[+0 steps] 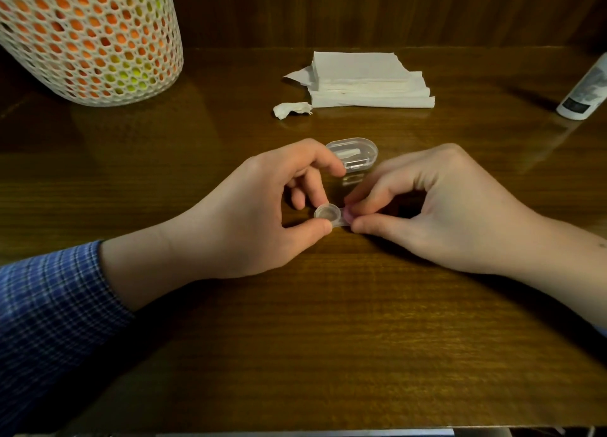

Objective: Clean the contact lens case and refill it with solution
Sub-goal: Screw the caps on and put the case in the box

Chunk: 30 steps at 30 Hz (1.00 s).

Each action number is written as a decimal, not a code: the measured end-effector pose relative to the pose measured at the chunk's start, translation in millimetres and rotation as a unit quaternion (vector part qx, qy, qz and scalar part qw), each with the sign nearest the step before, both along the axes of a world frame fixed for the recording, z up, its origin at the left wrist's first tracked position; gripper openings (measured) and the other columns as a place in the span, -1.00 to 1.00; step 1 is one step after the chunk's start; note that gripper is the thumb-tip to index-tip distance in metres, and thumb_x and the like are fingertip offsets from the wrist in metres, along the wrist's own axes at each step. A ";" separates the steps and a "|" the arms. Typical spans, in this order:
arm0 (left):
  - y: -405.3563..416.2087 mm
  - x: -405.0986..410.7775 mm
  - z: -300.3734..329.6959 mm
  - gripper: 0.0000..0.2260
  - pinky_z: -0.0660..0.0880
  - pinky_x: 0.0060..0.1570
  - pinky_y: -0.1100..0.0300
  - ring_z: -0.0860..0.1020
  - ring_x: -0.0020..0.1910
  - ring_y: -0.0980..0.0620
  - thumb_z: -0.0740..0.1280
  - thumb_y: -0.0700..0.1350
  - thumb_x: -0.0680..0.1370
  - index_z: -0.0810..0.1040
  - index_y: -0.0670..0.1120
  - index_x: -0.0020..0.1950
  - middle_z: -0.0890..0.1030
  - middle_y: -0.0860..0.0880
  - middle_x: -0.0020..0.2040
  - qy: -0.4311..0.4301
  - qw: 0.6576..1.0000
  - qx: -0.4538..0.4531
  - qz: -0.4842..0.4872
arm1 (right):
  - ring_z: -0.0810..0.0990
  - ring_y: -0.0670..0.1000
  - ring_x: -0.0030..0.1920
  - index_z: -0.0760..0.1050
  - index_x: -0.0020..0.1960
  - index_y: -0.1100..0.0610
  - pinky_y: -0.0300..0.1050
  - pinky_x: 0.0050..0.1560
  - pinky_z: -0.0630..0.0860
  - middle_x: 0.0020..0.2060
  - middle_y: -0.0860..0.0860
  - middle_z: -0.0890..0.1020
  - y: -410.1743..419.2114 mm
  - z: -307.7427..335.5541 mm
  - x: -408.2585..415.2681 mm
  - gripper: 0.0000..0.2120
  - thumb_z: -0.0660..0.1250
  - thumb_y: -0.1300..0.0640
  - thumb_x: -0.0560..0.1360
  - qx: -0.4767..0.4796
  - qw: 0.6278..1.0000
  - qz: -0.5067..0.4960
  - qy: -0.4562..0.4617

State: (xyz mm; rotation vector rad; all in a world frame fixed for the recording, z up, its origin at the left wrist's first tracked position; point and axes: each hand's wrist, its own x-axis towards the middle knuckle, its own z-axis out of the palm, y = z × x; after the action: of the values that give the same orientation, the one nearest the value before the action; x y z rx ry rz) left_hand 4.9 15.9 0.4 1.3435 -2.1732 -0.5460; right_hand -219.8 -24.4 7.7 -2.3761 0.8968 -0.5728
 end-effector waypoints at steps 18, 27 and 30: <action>0.5 -0.1 -0.3 -0.54 0.51 -0.14 0.37 0.61 -0.06 0.09 0.50 -0.05 0.46 0.49 0.04 0.33 0.65 0.16 -0.08 0.000 1.000 -0.006 -0.006 | 0.69 -0.23 -0.04 0.75 -0.14 -0.01 -0.19 0.04 0.64 -0.12 -0.20 0.73 2.3 -1.1 1.0 -0.92 0.53 0.01 0.40 -0.008 1.000 0.000 -0.008; 1.4 -1.6 -1.0 -0.59 0.57 -0.11 0.23 0.62 -0.07 0.09 0.54 -0.14 0.47 0.50 0.05 0.26 0.64 0.14 -0.09 0.016 1.000 0.007 0.009 | 0.66 -0.24 -0.05 0.73 -0.17 -0.04 -0.12 0.13 0.61 -0.15 -0.21 0.71 10.2 -3.5 6.5 -0.96 0.57 0.06 0.41 -0.023 0.999 -0.042 -0.004; 1.4 -2.3 0.2 -0.59 0.58 -0.09 0.18 0.63 -0.08 0.10 0.53 -0.14 0.47 0.50 0.03 0.27 0.64 0.12 -0.08 0.017 1.000 0.014 0.006 | 0.65 -0.26 -0.06 0.73 -0.20 -0.05 -0.05 0.23 0.56 -0.17 -0.23 0.70 12.8 -3.4 8.3 -0.95 0.58 0.06 0.42 -0.027 0.998 -0.057 -0.002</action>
State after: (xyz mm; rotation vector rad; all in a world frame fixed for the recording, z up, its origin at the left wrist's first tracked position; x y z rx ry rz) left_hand 2.6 17.3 0.6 1.3513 -2.1350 -0.5920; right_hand -211.5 -11.6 4.3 -2.3829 1.0327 -0.6529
